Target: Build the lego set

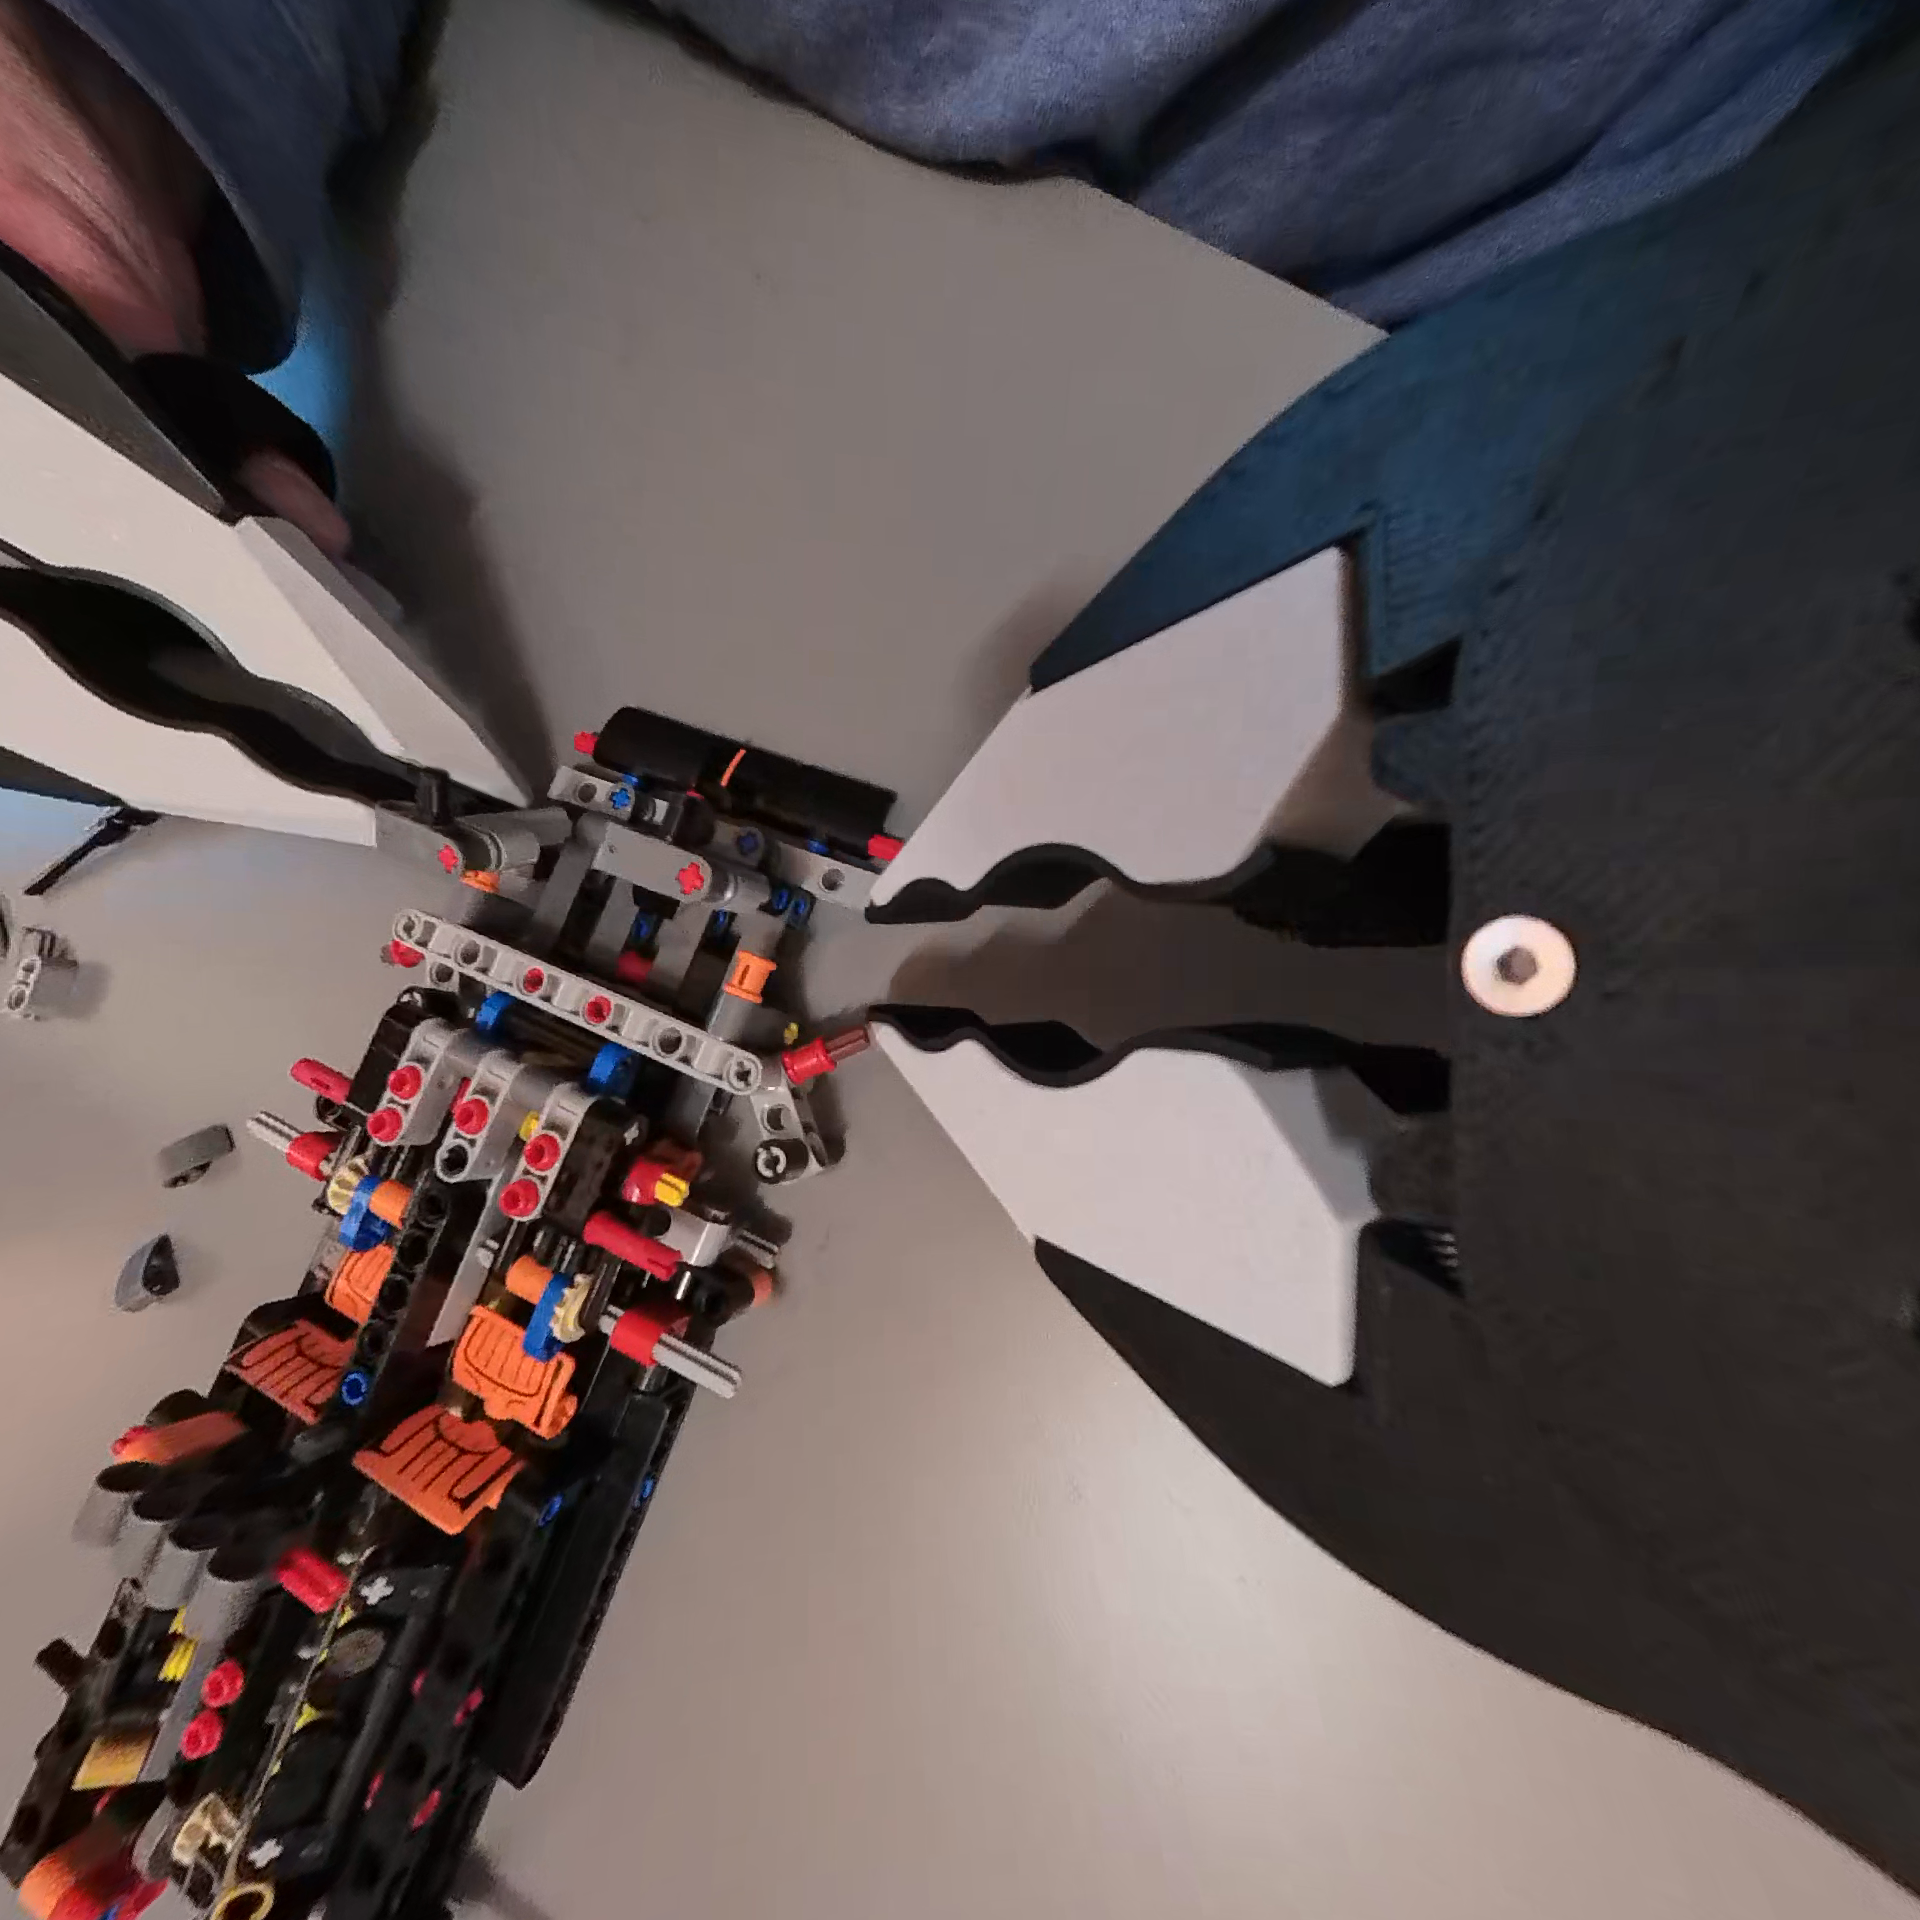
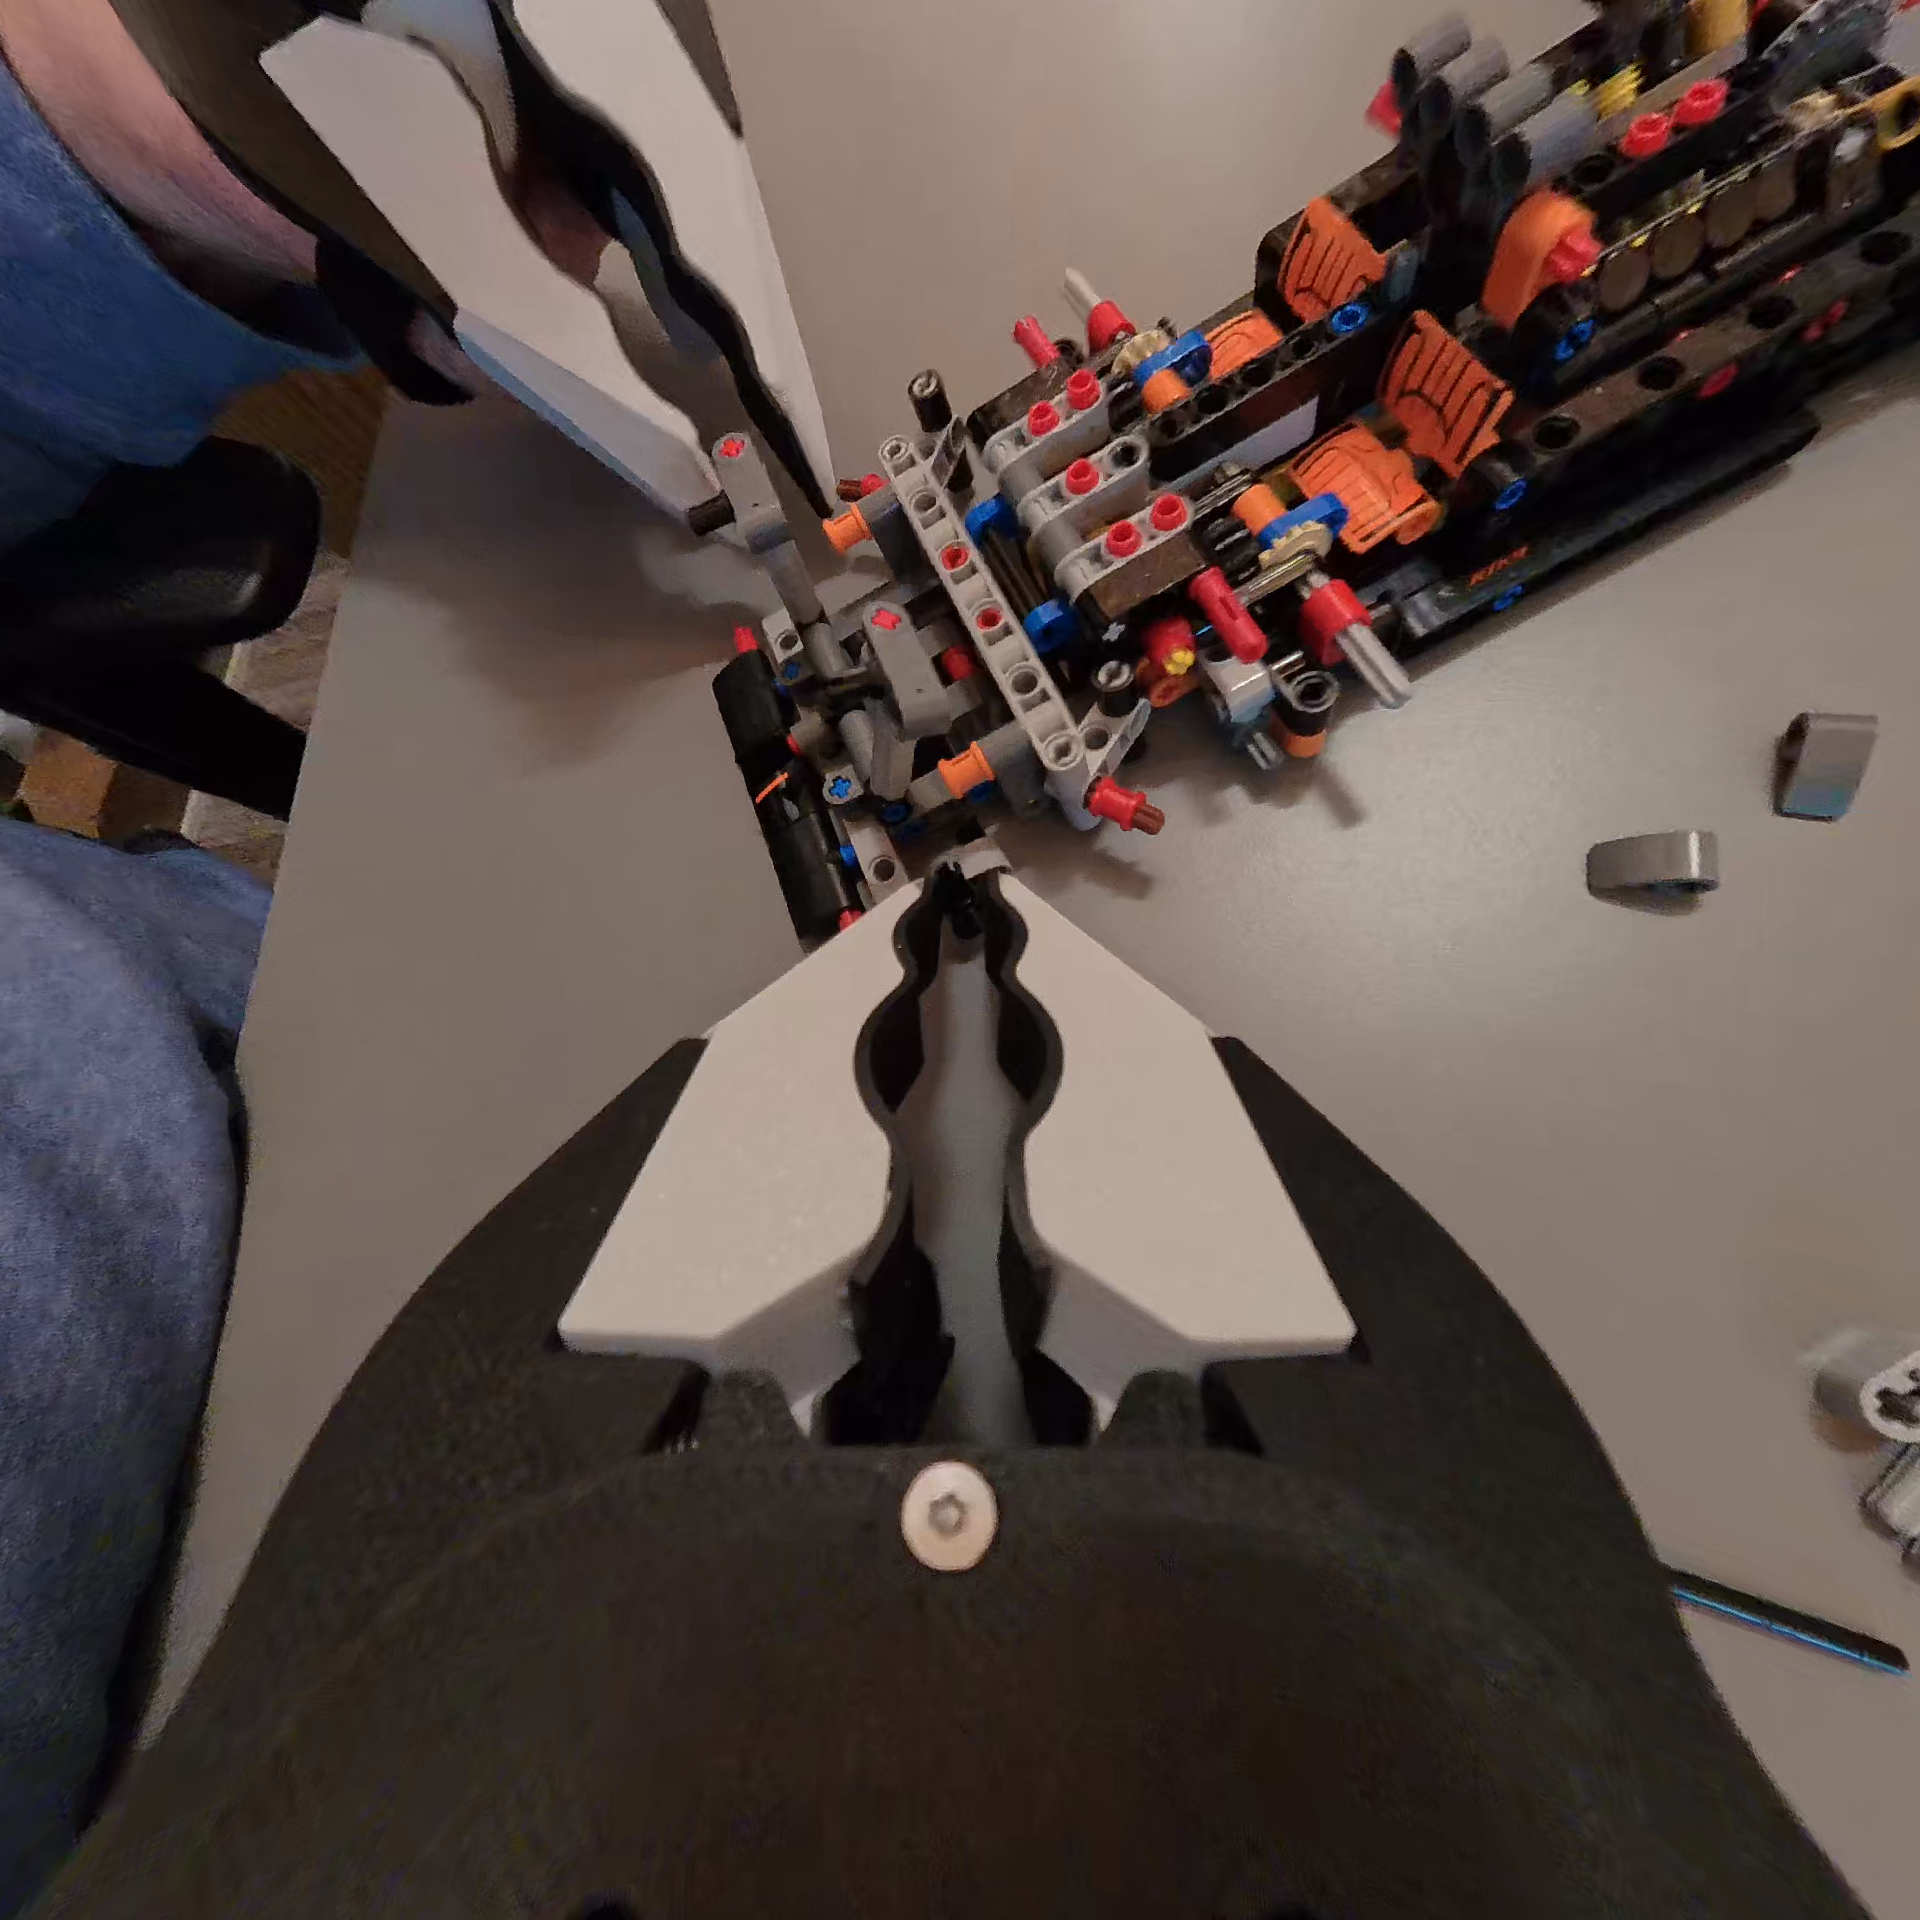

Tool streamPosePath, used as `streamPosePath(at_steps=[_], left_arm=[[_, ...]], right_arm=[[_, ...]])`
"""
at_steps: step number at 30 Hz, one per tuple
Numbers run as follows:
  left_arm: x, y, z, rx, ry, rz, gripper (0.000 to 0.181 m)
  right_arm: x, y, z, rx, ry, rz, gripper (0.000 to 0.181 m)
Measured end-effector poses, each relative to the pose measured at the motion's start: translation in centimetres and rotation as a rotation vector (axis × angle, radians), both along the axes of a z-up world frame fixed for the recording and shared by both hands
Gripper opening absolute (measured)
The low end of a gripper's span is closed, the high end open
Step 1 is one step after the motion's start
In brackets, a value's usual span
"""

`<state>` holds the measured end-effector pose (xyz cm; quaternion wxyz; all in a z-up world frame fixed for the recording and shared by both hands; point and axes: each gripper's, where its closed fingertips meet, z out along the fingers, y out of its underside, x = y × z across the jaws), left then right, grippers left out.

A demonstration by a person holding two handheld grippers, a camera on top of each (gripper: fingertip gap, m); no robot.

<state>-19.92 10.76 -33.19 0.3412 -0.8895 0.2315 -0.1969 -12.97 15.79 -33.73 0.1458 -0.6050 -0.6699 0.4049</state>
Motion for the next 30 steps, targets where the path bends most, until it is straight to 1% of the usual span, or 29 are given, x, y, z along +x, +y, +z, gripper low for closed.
streamPosePath(at_steps=[2,9,12,21,30], left_arm=[[0.0,0.0,0.1,0.006,-0.012,-0.002,0.013],[0.2,-0.1,0.2,0.008,-0.03,-0.027,0.013],[0.4,-0.1,0.1,0.003,-0.037,-0.034,0.014],[1.0,0.0,-0.6,-0.014,-0.043,-0.053,0.014],[1.0,0.2,-0.7,-0.024,-0.064,-0.054,0.013]], right_arm=[[0.1,0.1,-0.3,0.026,-0.016,-0.001,0.006],[0.1,0.2,-0.2,0.045,-0.008,0.019,0.009],[0.0,0.1,-0.1,0.056,0.004,0.035,0.004],[-0.3,-0.2,0.0,0.047,0.009,0.066,0.004],[-0.2,-0.2,0.3,0.054,0.033,0.106,0.004]])
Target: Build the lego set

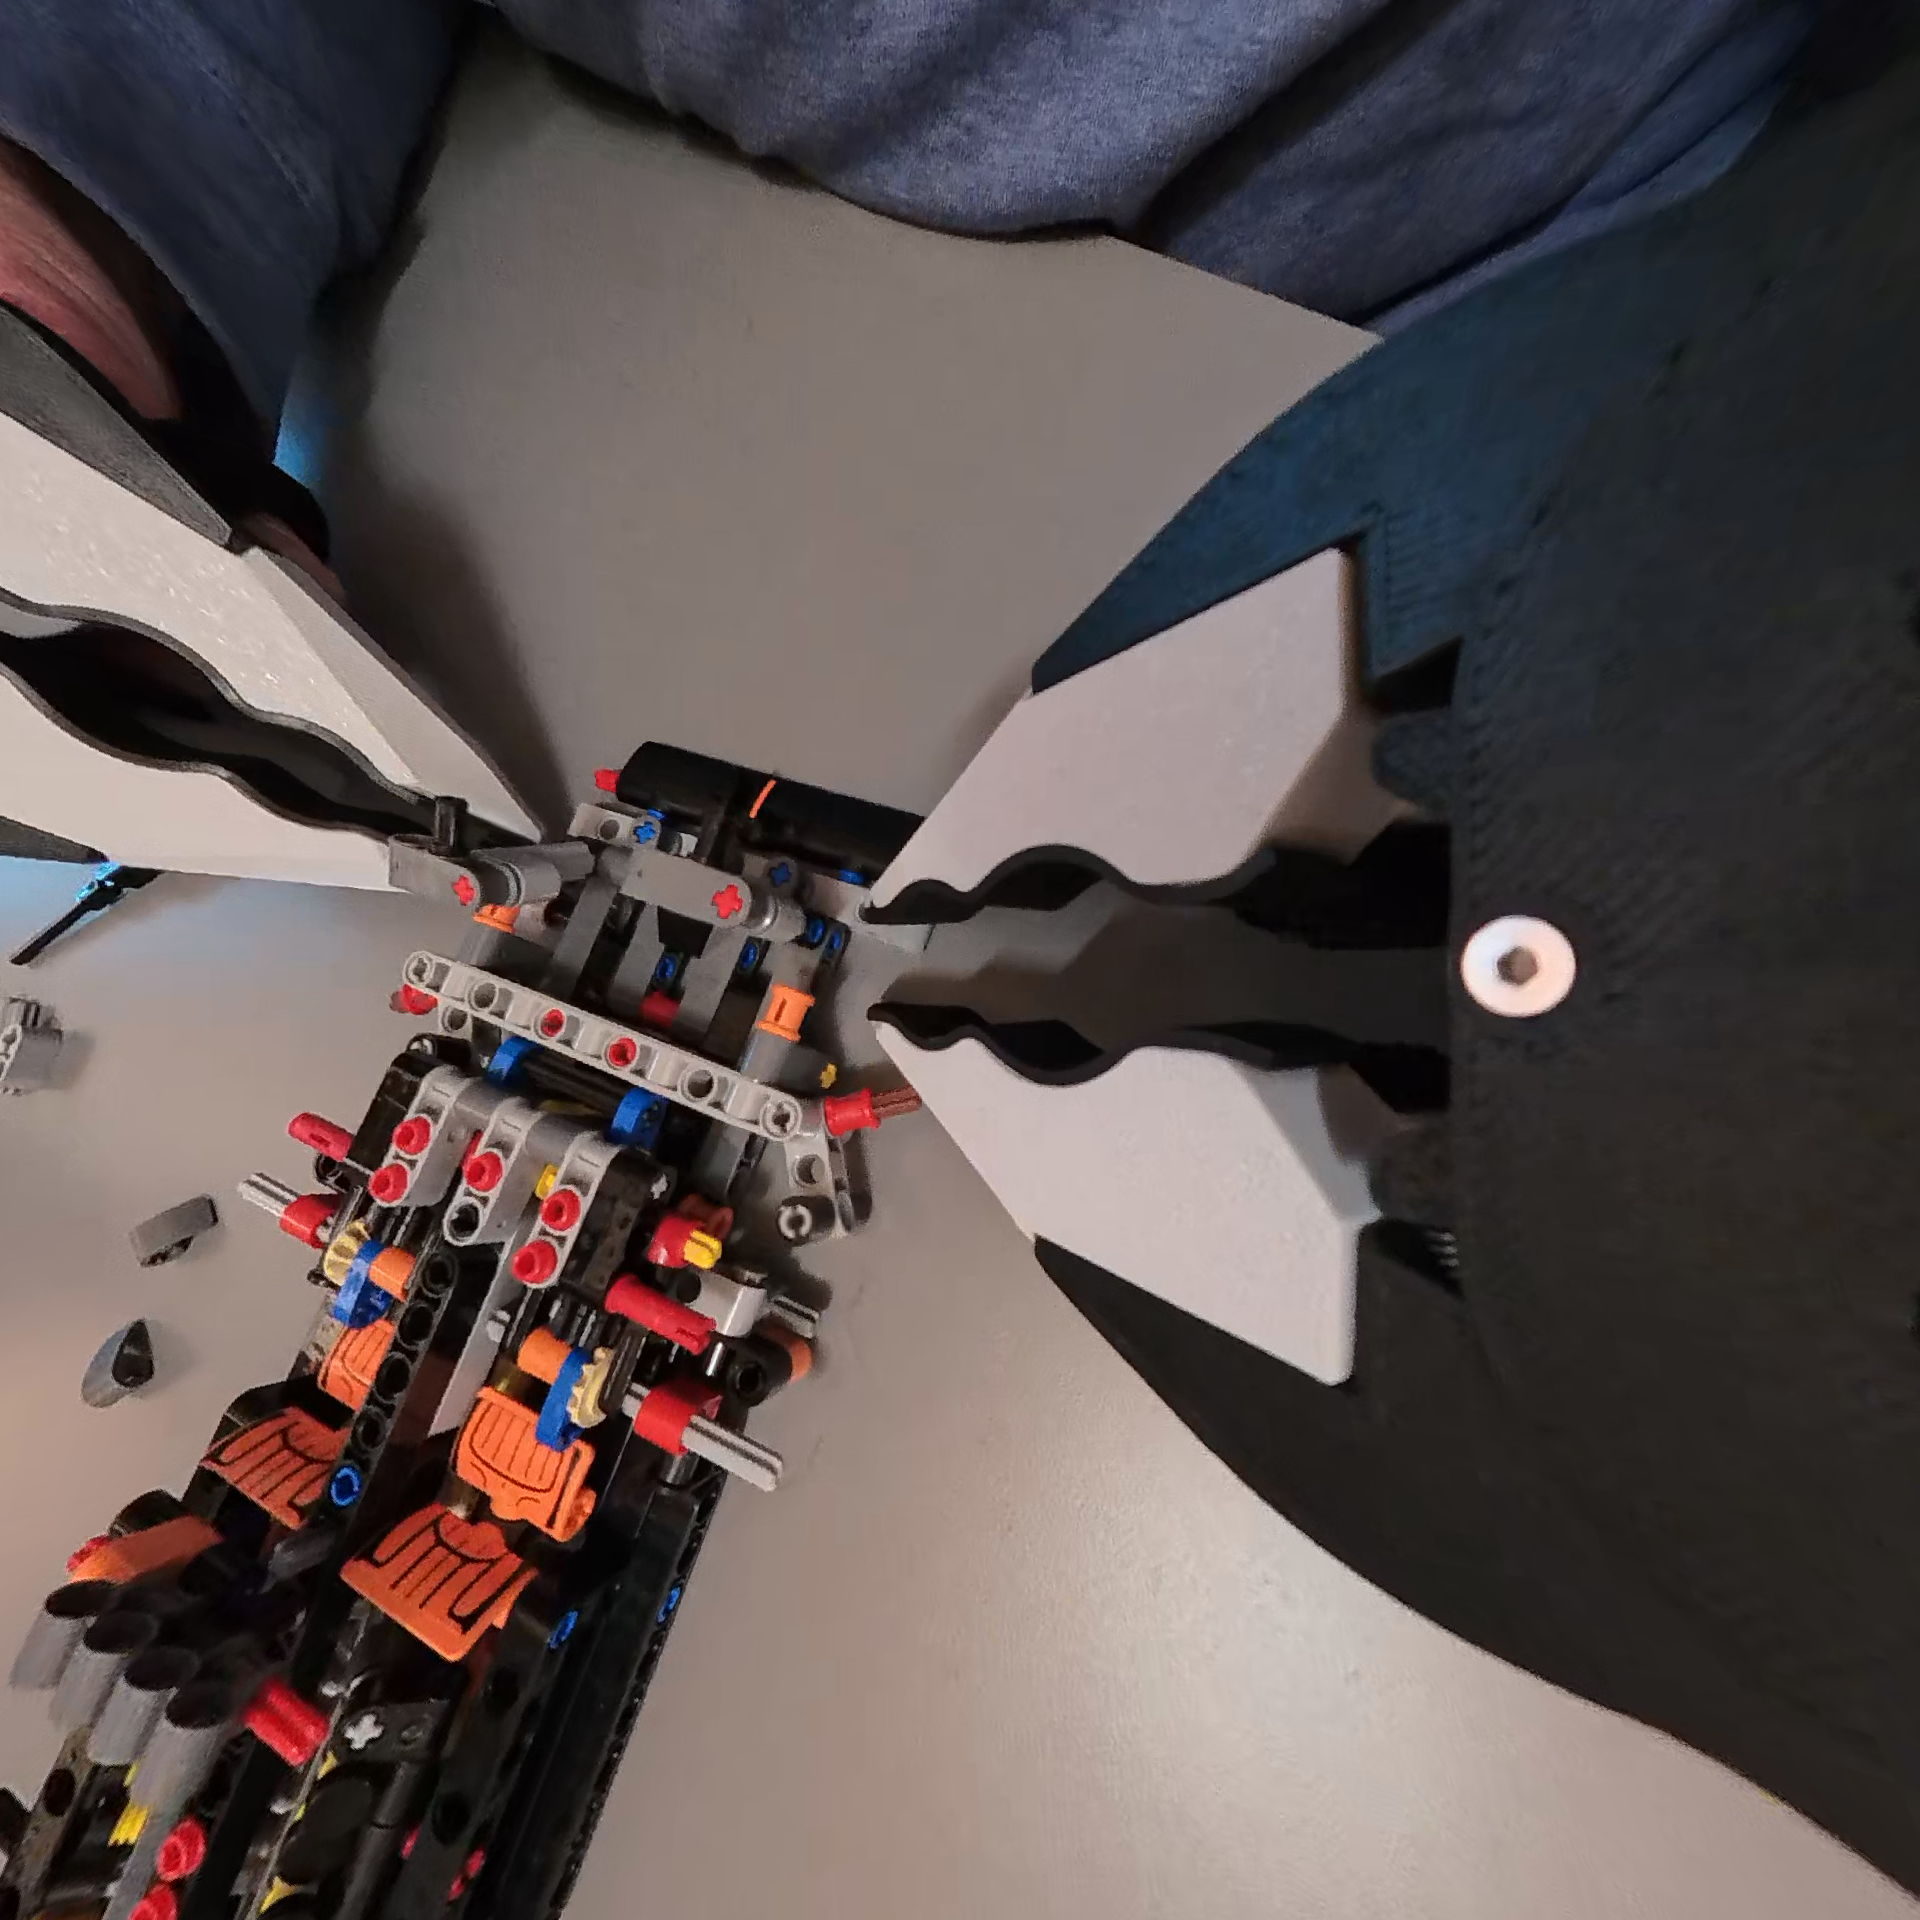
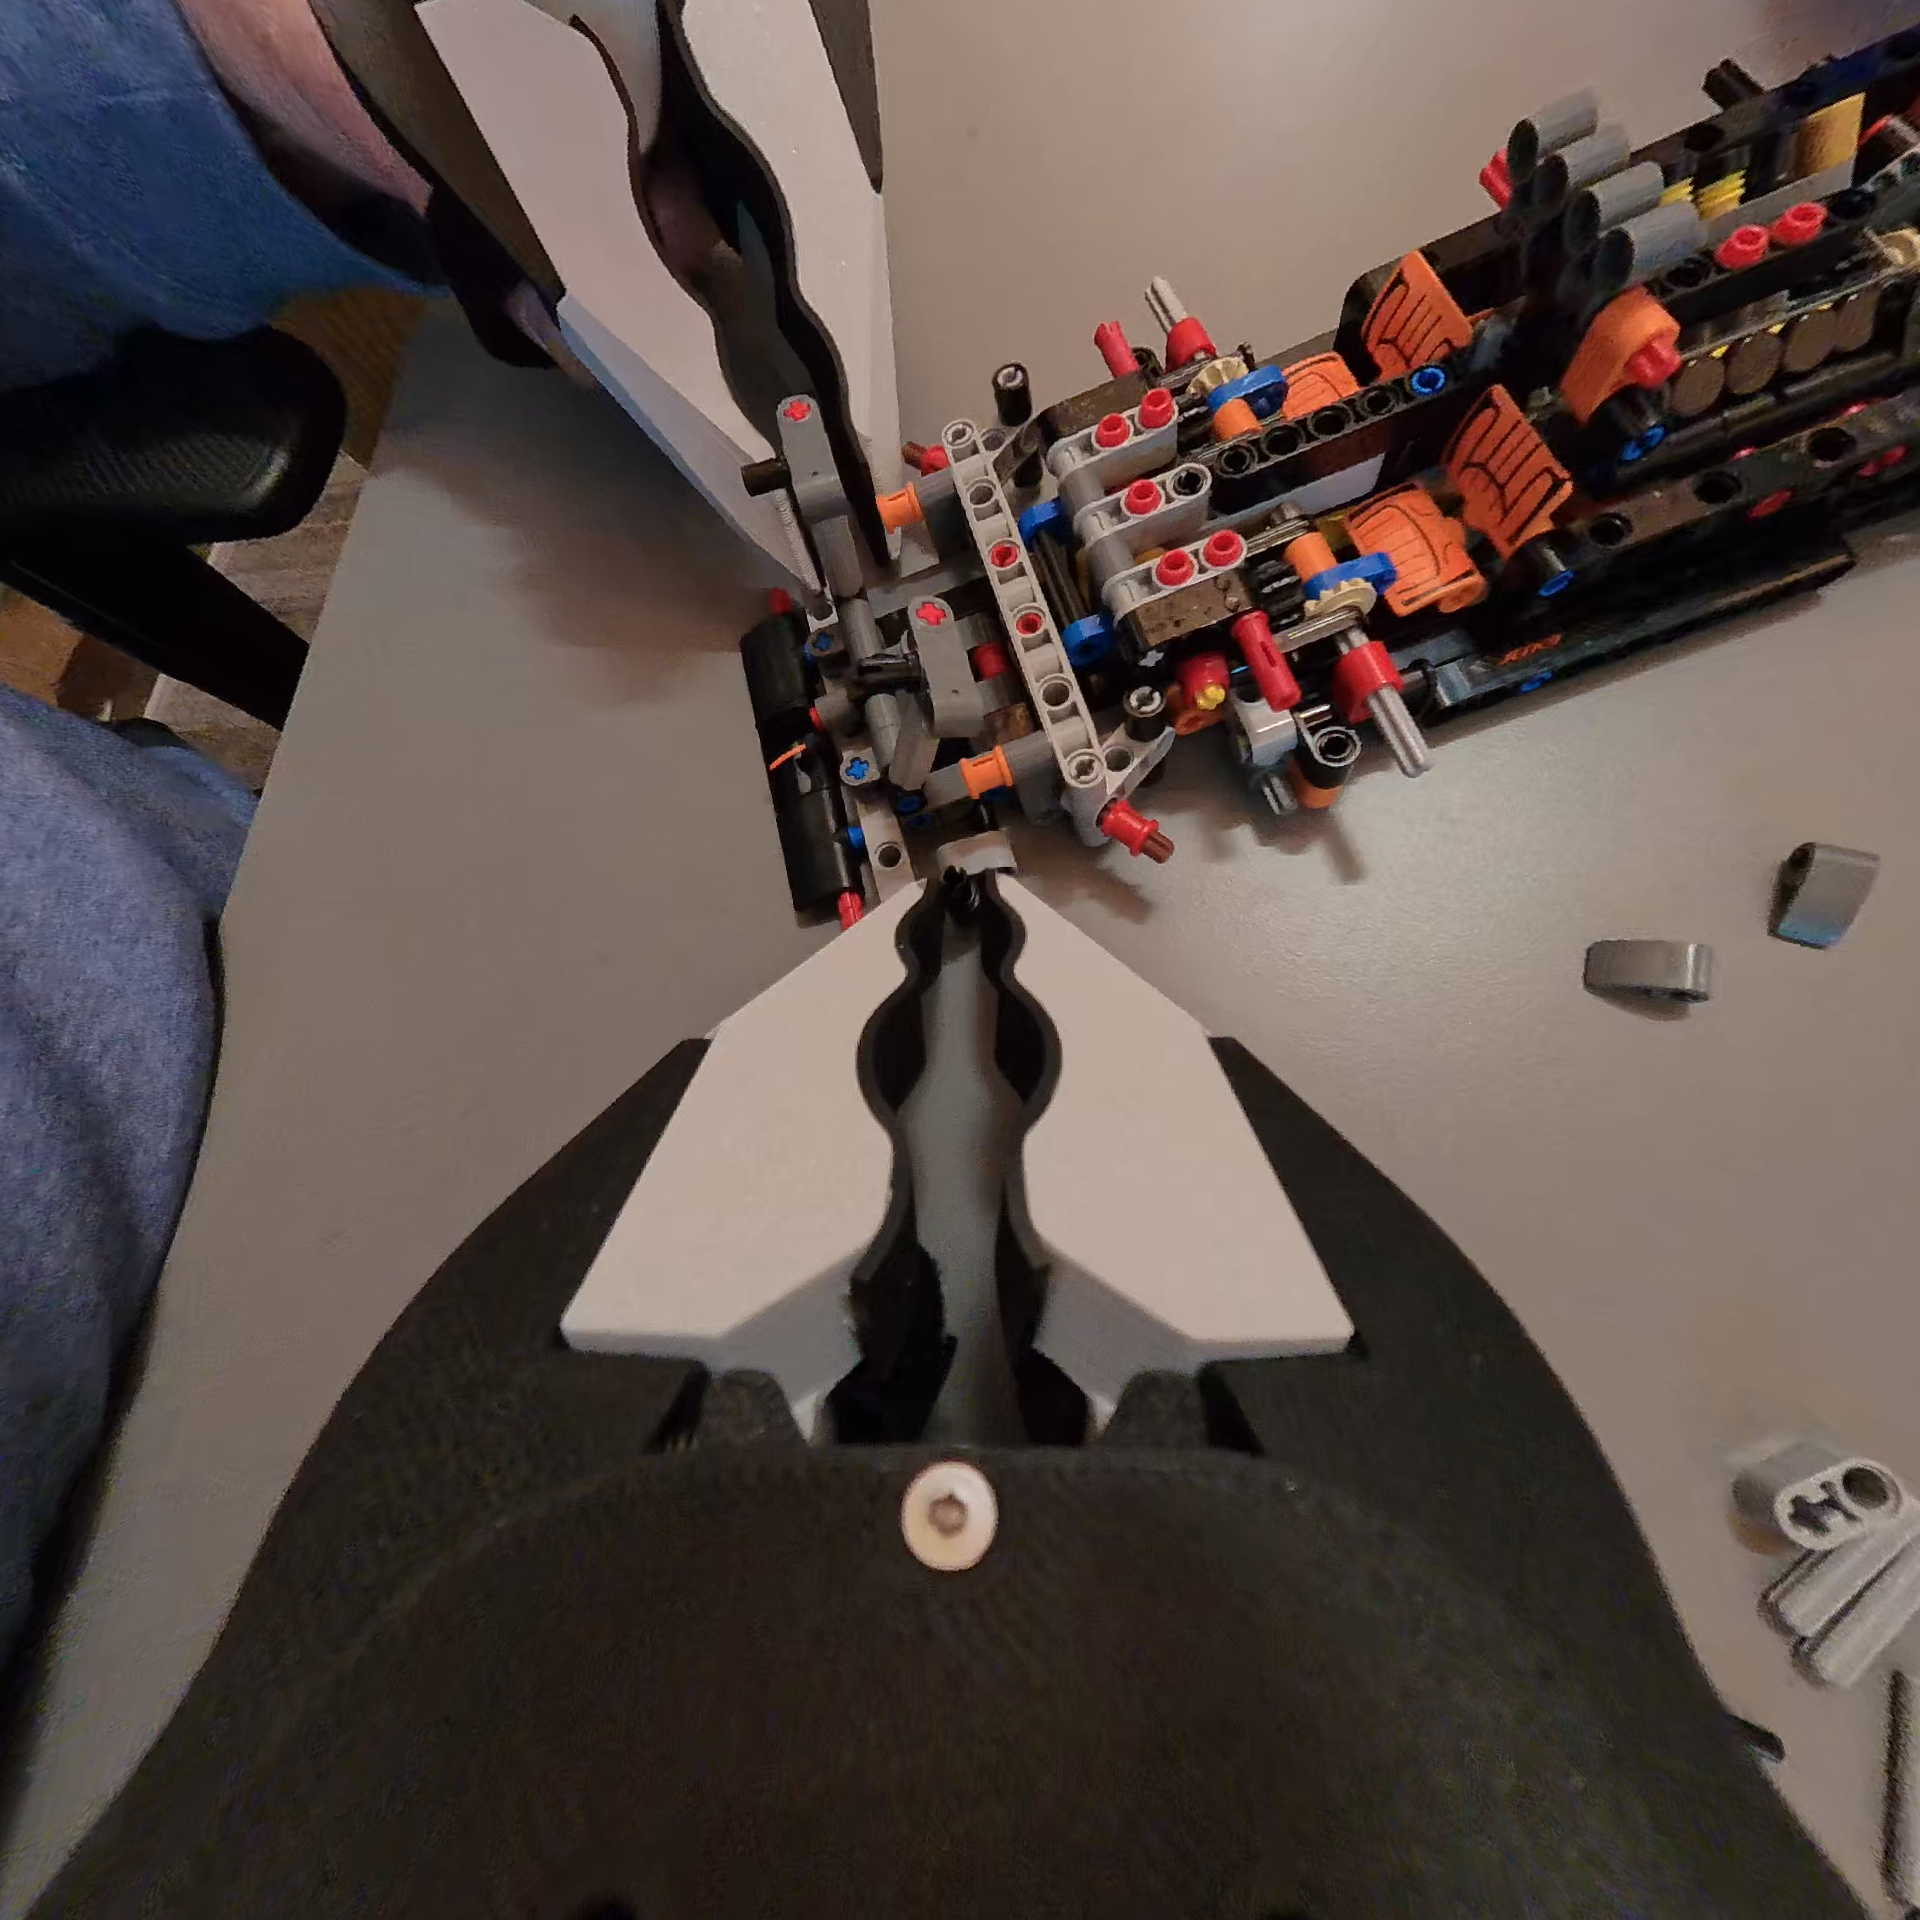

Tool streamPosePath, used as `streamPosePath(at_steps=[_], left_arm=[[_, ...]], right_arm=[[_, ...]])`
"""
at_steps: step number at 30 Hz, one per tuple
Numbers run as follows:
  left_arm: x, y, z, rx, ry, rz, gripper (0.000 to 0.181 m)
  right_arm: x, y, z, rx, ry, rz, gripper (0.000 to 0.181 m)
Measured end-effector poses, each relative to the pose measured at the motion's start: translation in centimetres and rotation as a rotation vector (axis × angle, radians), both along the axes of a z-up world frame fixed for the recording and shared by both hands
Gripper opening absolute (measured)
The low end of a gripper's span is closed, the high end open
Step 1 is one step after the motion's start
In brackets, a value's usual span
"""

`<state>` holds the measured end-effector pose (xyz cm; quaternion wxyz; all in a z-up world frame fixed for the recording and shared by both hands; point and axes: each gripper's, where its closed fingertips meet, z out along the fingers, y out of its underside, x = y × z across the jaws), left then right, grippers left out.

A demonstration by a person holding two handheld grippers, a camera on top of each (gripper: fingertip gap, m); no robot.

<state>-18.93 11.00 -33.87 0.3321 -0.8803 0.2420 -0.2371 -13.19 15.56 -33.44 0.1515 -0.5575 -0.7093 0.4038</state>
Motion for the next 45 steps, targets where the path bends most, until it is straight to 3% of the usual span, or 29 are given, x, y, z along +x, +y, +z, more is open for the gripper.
streamPosePath(at_steps=[31,40,45], left_arm=[[-0.2,-0.3,0.6,0.011,-0.003,0.001,0.014],[1.3,0.8,6.1,0.184,-0.005,0.055,0.014],[0.3,0.9,6.9,0.184,0.061,0.115,0.019]], right_arm=[[0.2,0.0,1.4,-0.036,0.04,0.053,0.004],[1.1,0.4,6.1,-0.108,0.25,-0.016,0.003],[1.8,0.3,7.8,-0.17,0.333,-0.072,0.003]])
